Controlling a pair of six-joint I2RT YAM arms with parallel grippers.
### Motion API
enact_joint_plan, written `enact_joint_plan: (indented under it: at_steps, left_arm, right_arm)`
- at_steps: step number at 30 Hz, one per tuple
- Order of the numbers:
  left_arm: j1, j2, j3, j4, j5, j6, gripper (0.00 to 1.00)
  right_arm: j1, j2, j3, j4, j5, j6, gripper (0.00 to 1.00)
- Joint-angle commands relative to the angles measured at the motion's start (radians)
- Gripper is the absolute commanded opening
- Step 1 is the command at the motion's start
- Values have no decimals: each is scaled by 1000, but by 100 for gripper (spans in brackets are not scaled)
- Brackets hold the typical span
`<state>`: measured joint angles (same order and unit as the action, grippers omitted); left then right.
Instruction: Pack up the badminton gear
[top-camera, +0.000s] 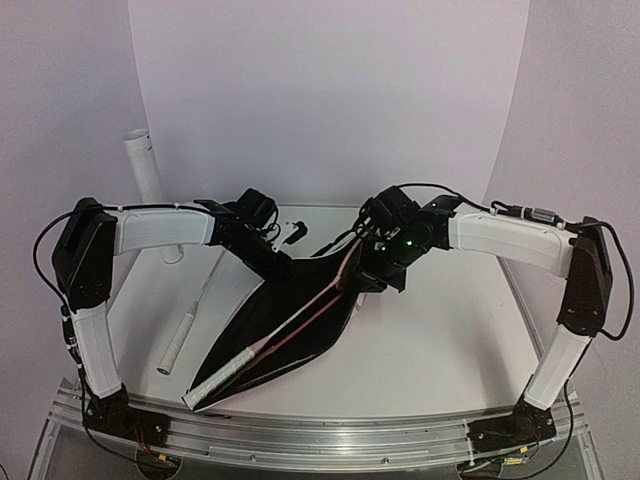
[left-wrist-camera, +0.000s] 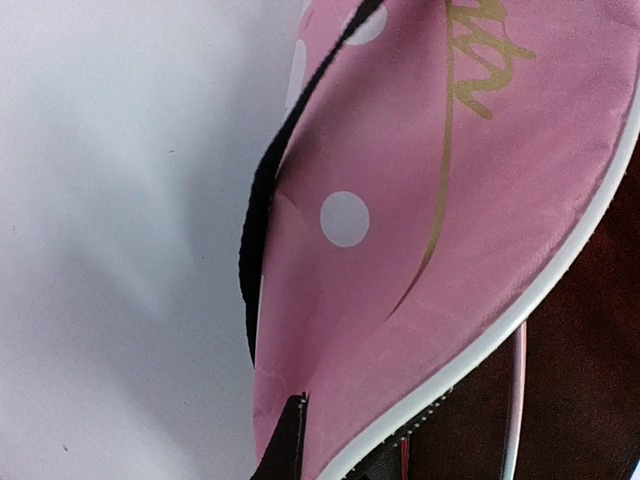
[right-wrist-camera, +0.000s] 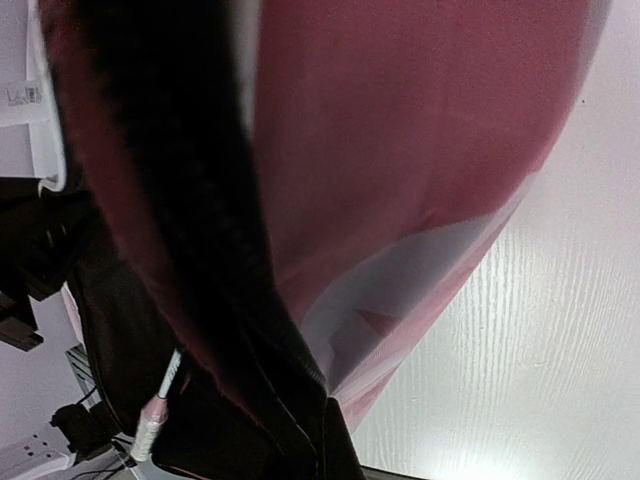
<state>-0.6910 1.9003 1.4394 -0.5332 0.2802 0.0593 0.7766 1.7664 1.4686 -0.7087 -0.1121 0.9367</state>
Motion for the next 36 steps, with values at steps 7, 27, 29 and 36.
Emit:
enact_joint_plan:
  at_steps: [7, 27, 29, 36]
  left_arm:
    - [29, -26, -32, -4, 92, -105, 0]
    - [56, -38, -26, -4, 116, -96, 0]
    - [56, -41, -48, 1, 119, -96, 0]
    - [56, -44, -43, -7, 113, -85, 0]
  right_arm:
    - [50, -7, 78, -22, 39, -284, 30]
    - [263, 166, 431, -16, -242, -1425, 48]
    - [298, 229, 447, -19, -296, -1568, 53]
    - [394, 370, 517, -41, -344, -1851, 59]
